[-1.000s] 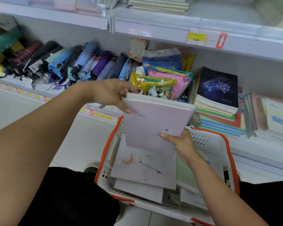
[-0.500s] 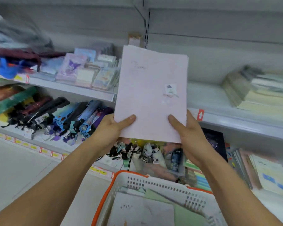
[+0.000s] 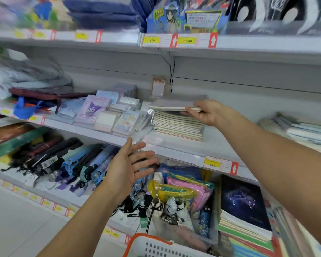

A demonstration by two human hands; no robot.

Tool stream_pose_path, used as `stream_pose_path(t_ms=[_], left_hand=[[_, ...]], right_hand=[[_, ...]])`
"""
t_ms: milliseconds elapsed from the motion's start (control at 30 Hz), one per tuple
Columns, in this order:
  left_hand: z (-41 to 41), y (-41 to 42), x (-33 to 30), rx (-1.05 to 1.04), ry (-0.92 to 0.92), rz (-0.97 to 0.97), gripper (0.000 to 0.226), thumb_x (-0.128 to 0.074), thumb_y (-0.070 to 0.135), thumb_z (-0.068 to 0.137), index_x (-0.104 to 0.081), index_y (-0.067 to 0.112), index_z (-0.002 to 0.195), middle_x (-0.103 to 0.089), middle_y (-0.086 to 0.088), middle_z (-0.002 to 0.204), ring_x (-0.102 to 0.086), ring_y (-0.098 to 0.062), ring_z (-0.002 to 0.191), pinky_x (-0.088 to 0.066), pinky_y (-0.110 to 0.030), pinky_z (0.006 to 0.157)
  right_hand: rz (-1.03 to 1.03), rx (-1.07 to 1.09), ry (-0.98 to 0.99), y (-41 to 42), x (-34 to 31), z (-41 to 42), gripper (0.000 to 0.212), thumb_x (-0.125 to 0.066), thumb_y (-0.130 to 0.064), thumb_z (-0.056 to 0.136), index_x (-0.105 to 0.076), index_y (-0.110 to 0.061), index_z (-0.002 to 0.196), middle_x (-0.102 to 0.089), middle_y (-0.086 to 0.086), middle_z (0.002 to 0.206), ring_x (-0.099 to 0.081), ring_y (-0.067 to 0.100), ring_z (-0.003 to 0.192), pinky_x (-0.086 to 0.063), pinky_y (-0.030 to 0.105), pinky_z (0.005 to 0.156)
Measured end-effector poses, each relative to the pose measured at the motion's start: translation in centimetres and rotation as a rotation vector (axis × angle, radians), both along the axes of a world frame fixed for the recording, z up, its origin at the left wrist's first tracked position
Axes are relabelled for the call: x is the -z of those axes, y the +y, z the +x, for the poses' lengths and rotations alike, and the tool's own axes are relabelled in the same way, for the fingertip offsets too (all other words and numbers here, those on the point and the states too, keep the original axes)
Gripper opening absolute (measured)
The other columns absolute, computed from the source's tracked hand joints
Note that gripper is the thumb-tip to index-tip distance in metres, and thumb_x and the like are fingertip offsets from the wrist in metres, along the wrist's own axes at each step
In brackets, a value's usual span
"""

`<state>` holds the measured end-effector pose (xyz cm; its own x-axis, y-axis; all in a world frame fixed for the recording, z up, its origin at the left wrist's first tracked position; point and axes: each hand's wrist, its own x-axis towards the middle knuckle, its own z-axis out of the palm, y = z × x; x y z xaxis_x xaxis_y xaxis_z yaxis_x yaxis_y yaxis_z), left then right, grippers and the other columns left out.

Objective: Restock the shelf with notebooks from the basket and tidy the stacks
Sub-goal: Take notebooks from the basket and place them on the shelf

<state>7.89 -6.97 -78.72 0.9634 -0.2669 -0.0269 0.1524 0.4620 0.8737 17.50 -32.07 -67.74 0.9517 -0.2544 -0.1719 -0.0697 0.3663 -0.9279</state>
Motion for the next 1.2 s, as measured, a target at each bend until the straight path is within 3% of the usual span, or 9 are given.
stream_pose_path(t_ms=[67,433,567,667,733,800,933,1033,1200], left_hand=[[0.3,0.3,0.4,-0.020,0.001,0.035,0.048,-0.037,0.048,0.100,-0.058,0.012,0.124,-0.074,-0.012,0.103,-0.072,-0.026,0.094,-0.058,-0.028,0.057],[0.8,1.1,1.6,-0.040,-0.014,0.135,0.039,-0.039,0.042,0.101,-0.062,0.013,0.114,-0.075,-0.009,0.100,-0.073,-0.024,0.091,-0.057,-0.027,0.058],[0.8,0.8,1.8,-0.033,-0.035,0.277,0.032,-0.045,0.040,0.100,-0.065,0.015,0.106,-0.075,-0.008,0.096,-0.073,-0.023,0.086,-0.056,-0.029,0.060],[0.7,0.8,2.8,-0.021,-0.109,0.560,0.029,-0.053,0.036,0.098,-0.066,0.010,0.097,-0.073,-0.016,0.092,-0.071,-0.027,0.077,-0.057,-0.033,0.059],[0.8,1.0,4.6,0.077,-0.311,0.951,0.030,-0.056,0.037,0.096,-0.066,0.010,0.091,-0.073,-0.012,0.089,-0.069,-0.027,0.077,-0.055,-0.034,0.065],[0.6,1.2,6.2,0.333,-0.548,1.428,0.028,-0.058,0.041,0.094,-0.068,0.015,0.094,-0.070,-0.002,0.093,-0.065,-0.022,0.087,-0.053,-0.033,0.079],[-0.8,1.1,7.2,0.832,-0.489,1.763,0.032,-0.056,0.045,0.094,-0.067,0.022,0.113,-0.065,0.008,0.103,-0.063,-0.015,0.097,-0.049,-0.031,0.091],[-0.4,1.0,7.4,0.796,-0.499,1.770,0.035,-0.054,0.047,0.094,-0.065,0.025,0.118,-0.063,0.010,0.106,-0.059,-0.013,0.103,-0.044,-0.026,0.091],[0.0,0.6,7.7,0.773,-0.531,1.772,0.036,-0.052,0.051,0.093,-0.064,0.029,0.120,-0.058,0.010,0.122,-0.054,-0.014,0.115,-0.039,-0.030,0.103]], right_hand=[[-0.009,-0.003,0.047,0.2,0.4,1.1,0.009,-0.043,0.001,0.103,-0.049,0.008,0.103,-0.043,0.026,0.140,-0.061,0.049,0.109,-0.060,0.035,0.051],[-0.015,0.175,0.020,0.3,1.0,1.6,0.038,-0.037,0.008,0.102,-0.040,0.006,0.140,-0.035,0.022,0.147,-0.067,0.042,0.099,-0.060,0.031,0.056],[-0.643,0.348,0.004,-0.6,1.1,0.3,0.053,-0.050,-0.019,0.103,-0.032,-0.016,0.153,-0.034,0.008,0.154,-0.069,0.035,0.084,-0.061,0.030,0.054],[-1.206,0.684,-0.369,0.5,5.1,-4.1,0.037,-0.049,-0.038,0.100,-0.057,-0.018,0.130,-0.058,0.005,0.129,-0.067,0.030,0.096,-0.054,0.038,0.084],[-1.183,0.519,-0.636,3.6,11.6,-9.2,0.025,-0.053,-0.040,0.098,-0.065,-0.018,0.099,-0.068,-0.003,0.088,-0.066,0.021,0.074,-0.053,0.039,0.070],[-1.305,0.010,-0.484,6.2,20.8,-13.9,0.029,-0.060,-0.052,0.091,-0.065,-0.024,0.093,-0.066,-0.009,0.074,-0.064,0.013,0.067,-0.054,0.037,0.064],[-1.447,-0.847,0.348,5.0,38.6,-20.8,0.113,-0.080,-0.069,0.061,-0.034,-0.018,0.151,-0.041,0.005,0.153,-0.043,0.023,0.137,-0.040,0.037,0.111],[-1.428,-0.783,0.501,2.6,44.1,-23.9,0.140,-0.084,-0.071,0.050,-0.012,-0.021,0.159,-0.014,0.001,0.165,-0.019,0.022,0.150,-0.026,0.042,0.120],[-1.504,-0.687,0.517,2.2,44.5,-22.7,0.134,-0.086,-0.072,0.040,-0.032,-0.018,0.150,-0.037,0.006,0.149,-0.039,0.027,0.136,-0.038,0.039,0.110]])
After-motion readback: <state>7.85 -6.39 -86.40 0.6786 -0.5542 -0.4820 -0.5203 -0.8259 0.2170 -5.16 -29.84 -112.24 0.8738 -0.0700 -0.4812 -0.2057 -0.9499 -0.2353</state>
